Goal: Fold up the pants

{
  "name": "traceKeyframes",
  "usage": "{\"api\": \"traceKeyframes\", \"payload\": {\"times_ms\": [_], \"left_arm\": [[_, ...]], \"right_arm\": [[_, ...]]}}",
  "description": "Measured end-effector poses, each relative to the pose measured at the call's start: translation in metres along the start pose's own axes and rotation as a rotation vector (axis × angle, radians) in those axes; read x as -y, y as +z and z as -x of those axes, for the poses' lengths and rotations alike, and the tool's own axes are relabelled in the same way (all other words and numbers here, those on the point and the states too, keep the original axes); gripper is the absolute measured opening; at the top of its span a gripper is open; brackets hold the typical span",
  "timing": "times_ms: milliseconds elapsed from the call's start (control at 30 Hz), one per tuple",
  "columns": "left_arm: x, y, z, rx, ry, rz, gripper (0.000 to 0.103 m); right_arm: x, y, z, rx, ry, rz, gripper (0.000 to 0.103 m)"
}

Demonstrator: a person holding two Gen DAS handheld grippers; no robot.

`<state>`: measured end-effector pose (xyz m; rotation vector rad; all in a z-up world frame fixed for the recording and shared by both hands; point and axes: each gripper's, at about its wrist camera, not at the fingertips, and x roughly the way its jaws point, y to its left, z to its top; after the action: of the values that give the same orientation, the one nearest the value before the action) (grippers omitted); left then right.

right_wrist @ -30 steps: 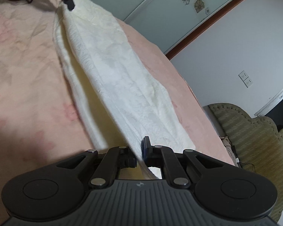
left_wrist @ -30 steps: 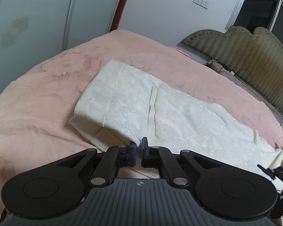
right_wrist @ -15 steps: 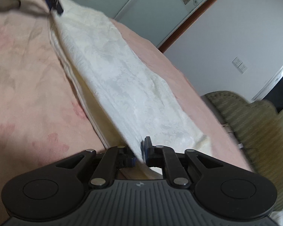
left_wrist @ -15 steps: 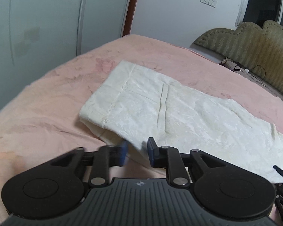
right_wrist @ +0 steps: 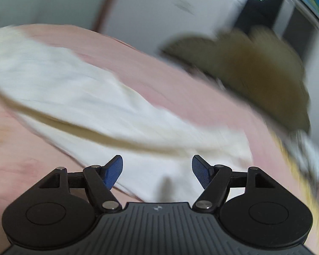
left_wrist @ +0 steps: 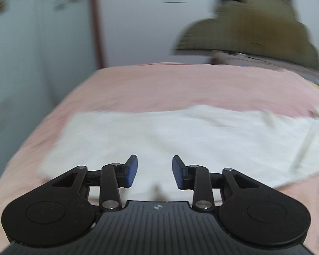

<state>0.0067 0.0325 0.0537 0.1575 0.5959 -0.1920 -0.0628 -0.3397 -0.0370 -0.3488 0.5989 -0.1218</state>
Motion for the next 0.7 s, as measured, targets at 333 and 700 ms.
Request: {"api": "traceKeyframes", "payload": {"times_ms": [333,700], "left_arm": [[0.141,-0.013,-0.013,0.012,-0.45,-0.329,0.044],[0.209,-0.027,-0.035,0.042,-0.511,-0.48,0.044]], "right_arm": [[0.084,0.027,-0.011,0.131,-0.119,-0.381,0.072],[0.097,0.051,-0.134,-0.129,-0.329,-0.416,0.084]]}}
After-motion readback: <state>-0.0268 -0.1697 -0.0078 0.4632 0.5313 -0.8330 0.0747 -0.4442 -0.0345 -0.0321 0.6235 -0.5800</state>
